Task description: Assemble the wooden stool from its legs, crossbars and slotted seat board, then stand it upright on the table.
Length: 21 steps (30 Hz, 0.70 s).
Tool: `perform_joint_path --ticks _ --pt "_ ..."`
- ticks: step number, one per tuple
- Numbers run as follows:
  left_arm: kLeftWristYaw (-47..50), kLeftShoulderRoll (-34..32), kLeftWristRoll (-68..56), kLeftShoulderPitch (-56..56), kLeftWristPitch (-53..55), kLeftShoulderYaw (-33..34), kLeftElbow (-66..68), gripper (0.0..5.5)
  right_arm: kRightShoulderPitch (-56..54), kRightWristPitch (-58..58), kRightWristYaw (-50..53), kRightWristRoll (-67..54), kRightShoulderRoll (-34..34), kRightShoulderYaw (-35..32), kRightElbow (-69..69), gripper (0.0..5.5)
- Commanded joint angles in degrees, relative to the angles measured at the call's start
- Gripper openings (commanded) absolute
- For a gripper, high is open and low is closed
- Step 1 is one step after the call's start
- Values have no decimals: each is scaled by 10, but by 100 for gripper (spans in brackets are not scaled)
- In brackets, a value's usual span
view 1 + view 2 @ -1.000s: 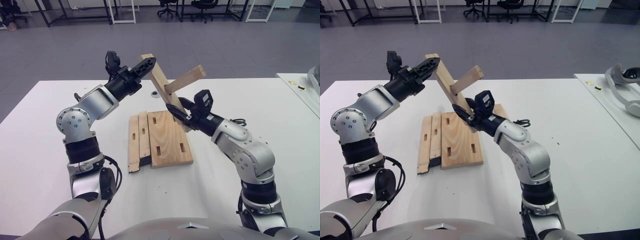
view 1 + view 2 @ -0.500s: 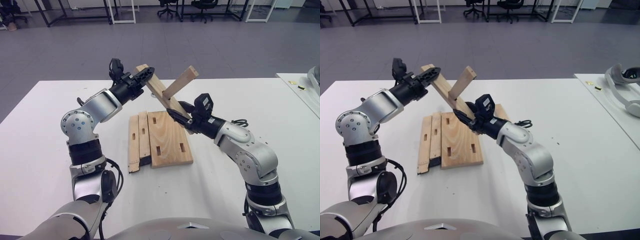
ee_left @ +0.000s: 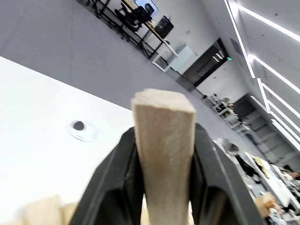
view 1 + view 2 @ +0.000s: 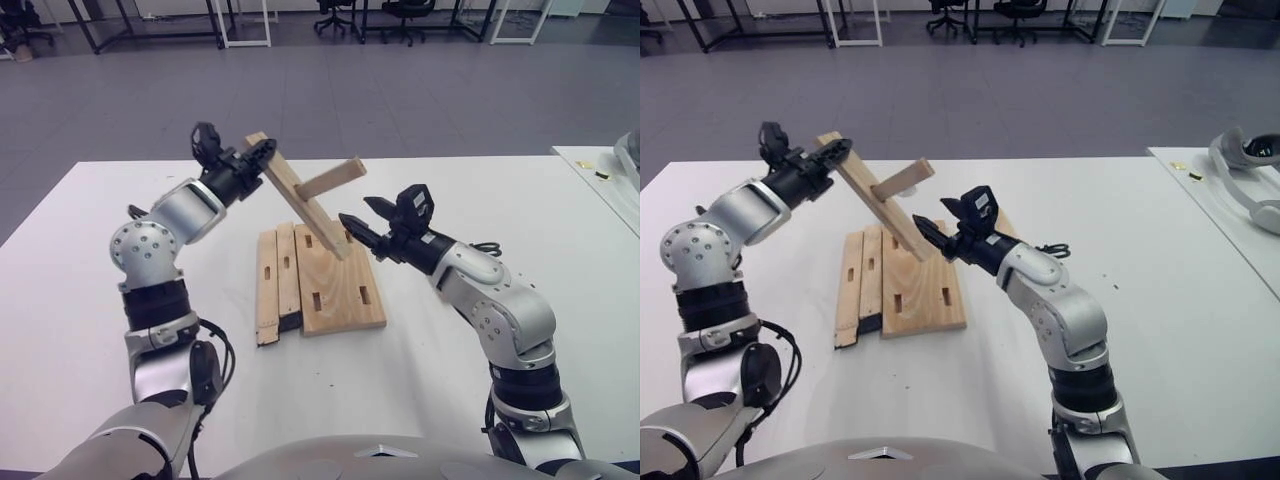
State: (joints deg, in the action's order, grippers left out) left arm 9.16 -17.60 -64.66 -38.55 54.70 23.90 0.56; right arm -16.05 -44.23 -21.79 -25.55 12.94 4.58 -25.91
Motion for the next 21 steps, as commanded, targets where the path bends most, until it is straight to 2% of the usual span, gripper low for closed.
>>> perform_joint_path --ticks 1,5,8,15,21 --pt "-12 -49 12 -19 2 17 -6 102 -4 -2 5 4 4 5 1 394" --pt "26 -66 -13 36 43 24 -105 102 24 -3 18 13 3 11 -14 394" --pt "116 -41 -52 103 66 29 -229 102 44 3 33 20 -2 7 -15 394" --pt "386 14 -172 149 36 -35 -362 102 91 9 72 31 -15 -1 -37 394" --pt "477 -27 -197 149 13 -90 -400 102 119 6 89 37 -17 -6 -46 394"
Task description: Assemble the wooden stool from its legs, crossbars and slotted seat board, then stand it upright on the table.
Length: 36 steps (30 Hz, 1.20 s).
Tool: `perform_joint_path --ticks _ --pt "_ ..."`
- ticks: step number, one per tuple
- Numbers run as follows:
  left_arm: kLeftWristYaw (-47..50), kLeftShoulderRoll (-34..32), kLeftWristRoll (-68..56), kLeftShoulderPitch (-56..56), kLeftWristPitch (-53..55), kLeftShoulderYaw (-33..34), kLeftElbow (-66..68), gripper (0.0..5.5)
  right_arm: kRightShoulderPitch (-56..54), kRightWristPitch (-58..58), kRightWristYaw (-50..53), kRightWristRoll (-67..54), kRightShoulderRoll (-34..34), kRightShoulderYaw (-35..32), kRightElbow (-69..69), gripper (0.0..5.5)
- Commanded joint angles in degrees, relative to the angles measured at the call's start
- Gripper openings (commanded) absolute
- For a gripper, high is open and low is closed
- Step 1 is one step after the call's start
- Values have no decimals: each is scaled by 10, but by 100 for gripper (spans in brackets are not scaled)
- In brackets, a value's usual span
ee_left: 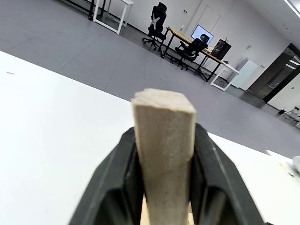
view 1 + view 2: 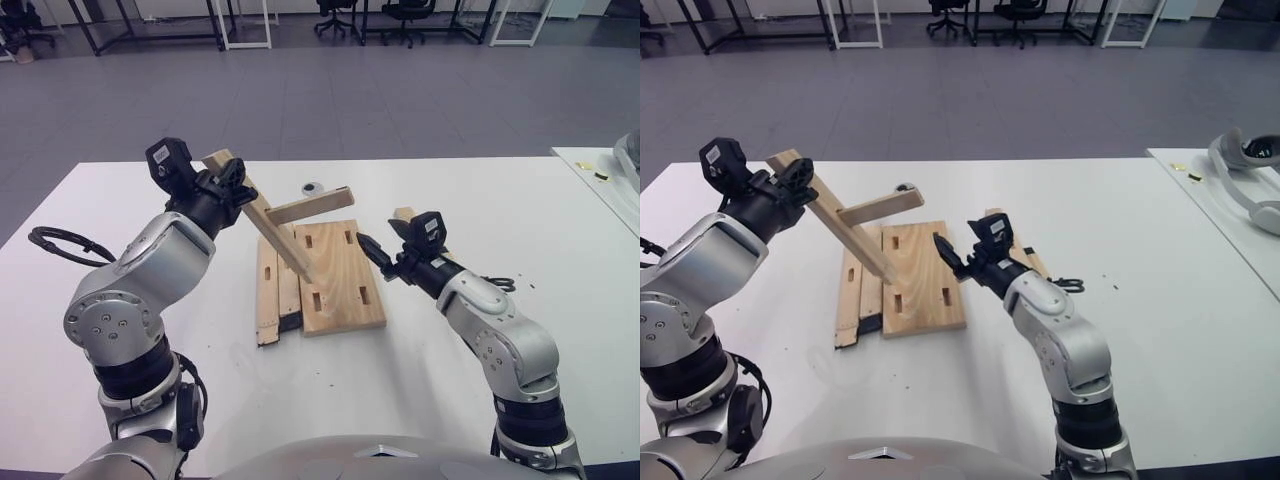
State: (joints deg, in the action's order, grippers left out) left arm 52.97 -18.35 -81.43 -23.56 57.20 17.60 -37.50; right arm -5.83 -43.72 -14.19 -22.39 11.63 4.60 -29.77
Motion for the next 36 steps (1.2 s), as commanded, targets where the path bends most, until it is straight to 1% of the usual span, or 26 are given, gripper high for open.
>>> perform_joint_path --ticks 1,5,10,14,18,23,27,36 --pt "52 -27 -47 -6 -17 -35 -19 102 23 0 19 6 -7 -5 -10 394" --pt "93 -71 -126 -7 -48 -57 -5 102 41 -4 36 9 -15 -1 -24 394" --pt "122 -122 -165 5 -89 -80 -4 102 54 -9 50 6 -15 -7 -38 394" --pt "140 -114 -163 35 -131 -111 -15 102 50 -20 43 2 -2 1 -42 394" --pt "148 -126 -165 55 -161 -122 -25 102 50 -28 39 -1 7 -8 -47 394" --pt "140 -137 -147 67 -175 -138 -26 102 47 -32 37 -4 11 -10 -47 394" --pt "135 -133 -130 66 -183 -155 -22 102 32 -30 27 -5 15 -9 -35 394" --pt "99 -128 -72 68 -190 -161 -3 102 14 -24 15 -2 16 -8 -18 394"
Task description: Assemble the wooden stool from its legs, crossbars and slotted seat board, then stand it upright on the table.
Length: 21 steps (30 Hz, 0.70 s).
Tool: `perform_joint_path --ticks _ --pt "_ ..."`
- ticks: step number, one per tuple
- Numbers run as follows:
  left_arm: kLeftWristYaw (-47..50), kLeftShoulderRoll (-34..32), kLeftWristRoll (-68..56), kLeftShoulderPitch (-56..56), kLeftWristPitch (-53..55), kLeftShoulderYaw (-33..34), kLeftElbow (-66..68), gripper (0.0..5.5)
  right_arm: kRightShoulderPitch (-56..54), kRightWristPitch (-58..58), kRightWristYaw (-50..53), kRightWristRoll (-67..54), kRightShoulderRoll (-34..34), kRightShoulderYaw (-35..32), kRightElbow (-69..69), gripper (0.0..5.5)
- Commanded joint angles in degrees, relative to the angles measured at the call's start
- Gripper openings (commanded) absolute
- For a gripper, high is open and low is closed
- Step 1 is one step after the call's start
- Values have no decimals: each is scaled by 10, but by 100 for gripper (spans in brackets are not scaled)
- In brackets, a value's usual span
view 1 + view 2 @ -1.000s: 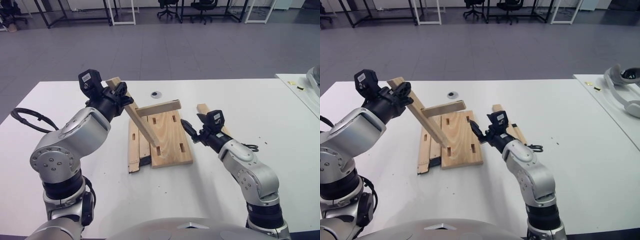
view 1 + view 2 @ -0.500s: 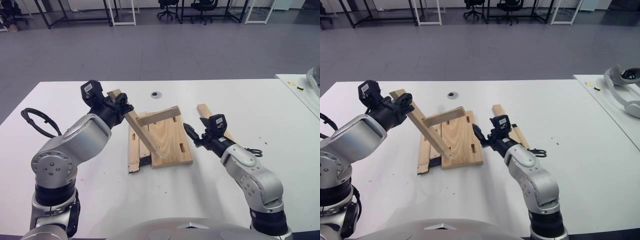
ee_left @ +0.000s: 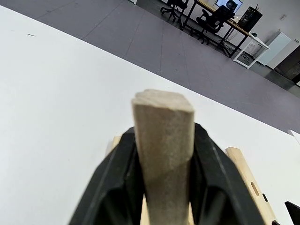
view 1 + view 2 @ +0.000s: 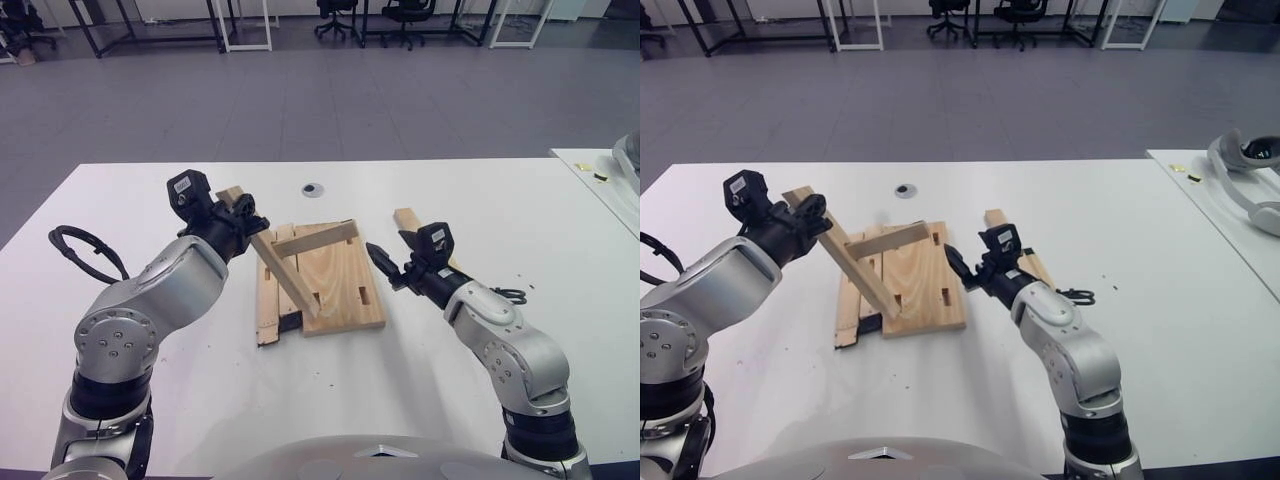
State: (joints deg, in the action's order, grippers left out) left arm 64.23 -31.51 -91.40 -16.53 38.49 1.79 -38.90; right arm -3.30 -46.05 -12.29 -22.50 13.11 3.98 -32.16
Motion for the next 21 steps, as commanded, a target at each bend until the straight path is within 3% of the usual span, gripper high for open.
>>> perform_joint_path --ticks 1,17,21 --pt "-20 7 39 -4 -3 -5 16 102 -12 -1 -5 -1 0 -1 8 394" --pt "-55 65 140 -8 17 -15 23 102 -11 1 -16 0 2 1 17 394" --pt "-64 50 152 -35 45 -17 7 102 -6 0 -14 0 1 3 14 394"
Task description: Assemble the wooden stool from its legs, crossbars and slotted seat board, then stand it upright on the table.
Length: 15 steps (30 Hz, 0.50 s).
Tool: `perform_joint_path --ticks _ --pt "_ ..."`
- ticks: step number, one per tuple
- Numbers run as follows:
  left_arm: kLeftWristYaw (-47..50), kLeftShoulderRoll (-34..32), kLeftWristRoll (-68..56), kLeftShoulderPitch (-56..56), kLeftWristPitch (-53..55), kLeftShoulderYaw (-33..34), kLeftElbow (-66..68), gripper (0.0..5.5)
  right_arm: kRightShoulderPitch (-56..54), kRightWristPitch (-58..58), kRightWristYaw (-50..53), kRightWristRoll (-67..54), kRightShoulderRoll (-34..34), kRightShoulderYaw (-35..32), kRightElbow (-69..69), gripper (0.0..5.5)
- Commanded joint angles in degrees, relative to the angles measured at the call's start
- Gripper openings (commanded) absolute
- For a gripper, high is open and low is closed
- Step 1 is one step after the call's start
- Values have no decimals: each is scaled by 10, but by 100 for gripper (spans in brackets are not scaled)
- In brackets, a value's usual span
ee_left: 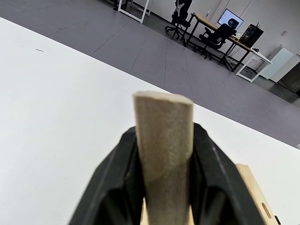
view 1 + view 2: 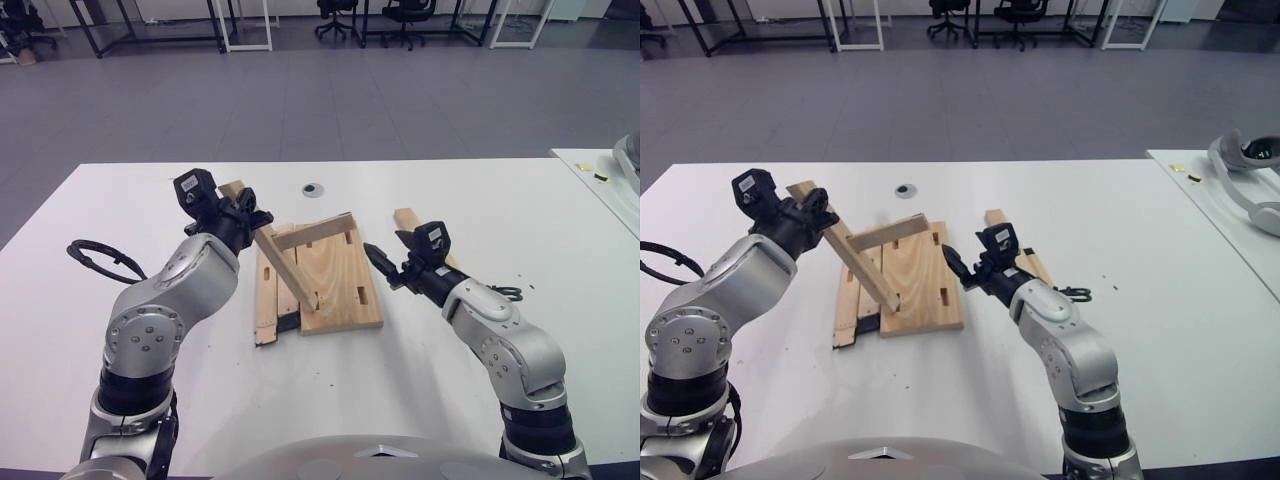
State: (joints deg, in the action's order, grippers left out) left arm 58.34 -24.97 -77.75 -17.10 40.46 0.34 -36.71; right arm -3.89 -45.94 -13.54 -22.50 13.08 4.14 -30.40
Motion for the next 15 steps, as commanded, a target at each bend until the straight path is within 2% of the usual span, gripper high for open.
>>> perform_joint_path --ticks 1,15 --pt "-7 -19 18 -34 31 -2 -17 102 1 -2 -1 -1 1 1 -5 394" --pt "2 18 26 -28 53 9 -24 102 6 -14 2 -1 4 7 -18 394"
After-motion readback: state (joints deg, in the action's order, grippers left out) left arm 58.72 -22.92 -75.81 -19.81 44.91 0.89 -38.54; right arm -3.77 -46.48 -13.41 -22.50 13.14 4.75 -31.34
